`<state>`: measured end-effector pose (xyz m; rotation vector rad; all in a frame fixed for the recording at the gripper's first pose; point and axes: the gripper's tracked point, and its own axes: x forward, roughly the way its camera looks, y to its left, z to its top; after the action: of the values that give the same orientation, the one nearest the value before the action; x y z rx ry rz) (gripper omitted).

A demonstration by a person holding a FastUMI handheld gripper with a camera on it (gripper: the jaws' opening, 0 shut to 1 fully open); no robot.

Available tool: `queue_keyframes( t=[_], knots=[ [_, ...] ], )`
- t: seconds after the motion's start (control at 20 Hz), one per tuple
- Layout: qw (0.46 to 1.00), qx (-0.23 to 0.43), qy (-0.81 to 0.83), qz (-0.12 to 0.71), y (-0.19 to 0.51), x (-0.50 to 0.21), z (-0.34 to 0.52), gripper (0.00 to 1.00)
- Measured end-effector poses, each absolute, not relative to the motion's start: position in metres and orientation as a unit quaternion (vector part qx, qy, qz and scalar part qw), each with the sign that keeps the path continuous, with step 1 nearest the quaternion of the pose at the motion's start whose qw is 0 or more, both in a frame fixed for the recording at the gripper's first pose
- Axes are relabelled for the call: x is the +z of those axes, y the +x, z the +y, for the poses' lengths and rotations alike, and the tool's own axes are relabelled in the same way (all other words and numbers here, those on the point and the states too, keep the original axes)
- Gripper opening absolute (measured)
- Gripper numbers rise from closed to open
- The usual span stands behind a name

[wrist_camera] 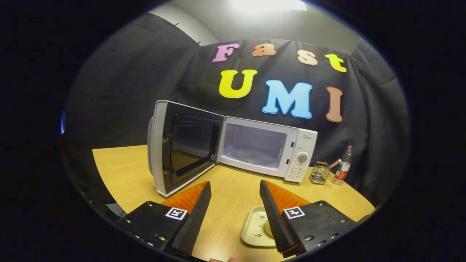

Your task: Open the microwave, put the food inside, and close the microwave door.

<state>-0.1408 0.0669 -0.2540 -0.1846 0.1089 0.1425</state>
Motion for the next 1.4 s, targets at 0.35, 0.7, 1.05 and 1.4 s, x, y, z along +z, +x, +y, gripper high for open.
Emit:
queue_keyframes(
  t=[0.35, 0.7, 1.05, 1.4],
  knots=[
    [0.993, 0.11, -0.039, 0.008, -0.153, -0.252, 0.046, 0.91],
    [0.993, 0.089, -0.037, 0.062, -0.154, -0.29, -0.001, 0.95],
    [0.984, 0.067, -0.025, 0.162, -0.156, -0.342, -0.028, 0.96],
    [0.97, 0.067, -0.006, 0.232, -0.149, -0.367, -0.029, 0.97]
  ],
)
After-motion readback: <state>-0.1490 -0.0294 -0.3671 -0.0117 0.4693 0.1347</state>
